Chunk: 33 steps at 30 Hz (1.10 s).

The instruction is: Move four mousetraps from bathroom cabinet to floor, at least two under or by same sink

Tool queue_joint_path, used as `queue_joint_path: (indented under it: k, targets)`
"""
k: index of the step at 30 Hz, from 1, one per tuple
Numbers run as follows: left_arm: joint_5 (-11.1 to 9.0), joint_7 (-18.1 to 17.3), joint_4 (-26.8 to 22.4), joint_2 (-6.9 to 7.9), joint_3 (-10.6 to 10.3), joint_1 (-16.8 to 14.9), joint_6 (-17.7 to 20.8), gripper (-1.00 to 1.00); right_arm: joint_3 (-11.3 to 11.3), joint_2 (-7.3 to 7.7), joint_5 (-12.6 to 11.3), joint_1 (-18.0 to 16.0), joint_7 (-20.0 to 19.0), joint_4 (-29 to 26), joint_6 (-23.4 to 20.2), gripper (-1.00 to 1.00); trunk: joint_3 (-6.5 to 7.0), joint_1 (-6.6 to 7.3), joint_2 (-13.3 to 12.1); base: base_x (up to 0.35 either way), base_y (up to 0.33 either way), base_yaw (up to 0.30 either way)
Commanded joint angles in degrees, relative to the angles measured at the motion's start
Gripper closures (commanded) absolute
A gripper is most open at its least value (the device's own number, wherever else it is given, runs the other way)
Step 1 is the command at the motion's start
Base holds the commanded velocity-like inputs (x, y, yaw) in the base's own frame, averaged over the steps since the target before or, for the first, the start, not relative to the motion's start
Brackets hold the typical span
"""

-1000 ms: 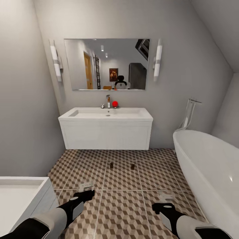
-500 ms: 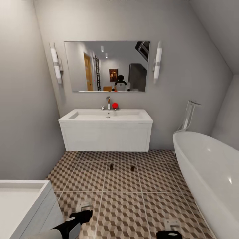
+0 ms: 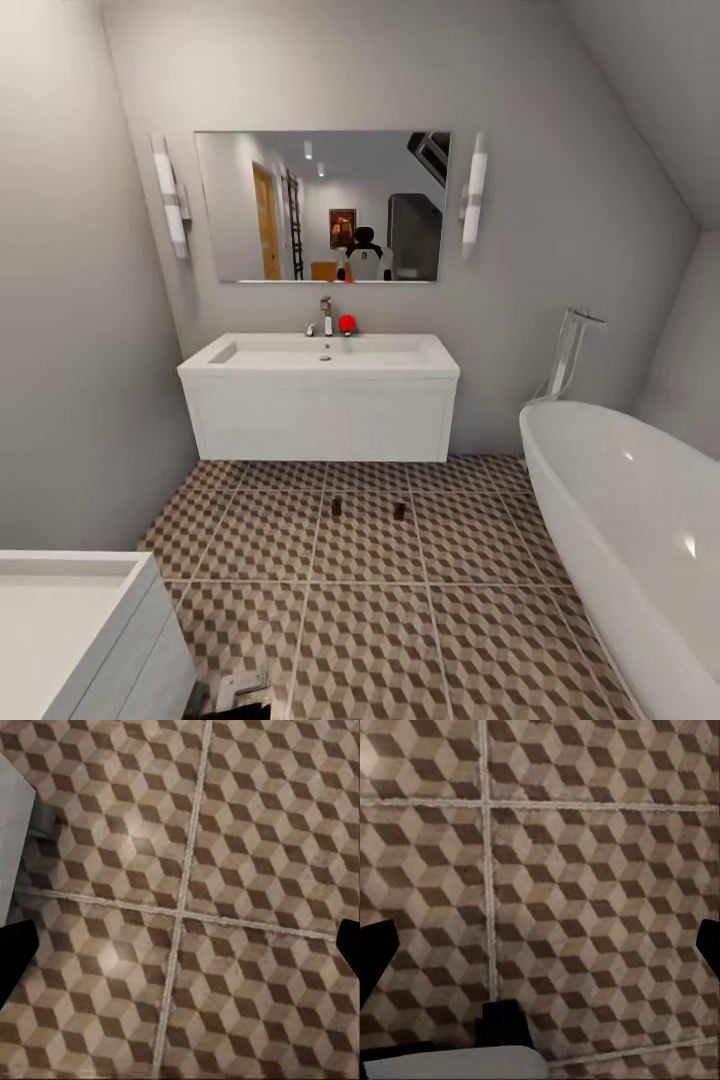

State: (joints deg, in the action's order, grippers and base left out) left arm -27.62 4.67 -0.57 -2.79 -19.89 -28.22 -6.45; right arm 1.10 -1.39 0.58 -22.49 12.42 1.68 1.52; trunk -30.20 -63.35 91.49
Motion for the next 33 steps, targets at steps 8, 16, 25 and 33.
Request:
queue_joint_path:
  k: [8,16,25,33]
  targets:
    - [-0.41,0.17,0.22,-0.15,-0.5,3.89,0.09,-1.0,0.14,-0.02,1.27,4.55,0.16,0.17,0.36,-1.0,1.39,1.77,-3.19,0.0,0.0,0.0]
    - [-0.42,0.0,0.29,-0.26,-0.5,7.43,0.15,-1.0,0.14,0.0,1.61,7.88,0.1,0.17,0.41,-1.0,2.83,3.53,-6.4,0.0,0.0,0.0]
    - [-0.37,-0.53,0.31,-0.38,-0.5,11.35,-0.01,-1.0,0.16,-0.02,1.76,10.71,0.06,0.17,0.41,-1.0,4.44,5.5,-10.01,0.0,0.0,0.0]
    - [-0.33,-0.63,0.31,-0.48,-0.5,14.06,-0.13,-1.0,0.17,0.0,1.79,11.55,-0.01,0.18,0.32,-1.0,4.44,5.5,-10.01,0.0,0.0,0.0]
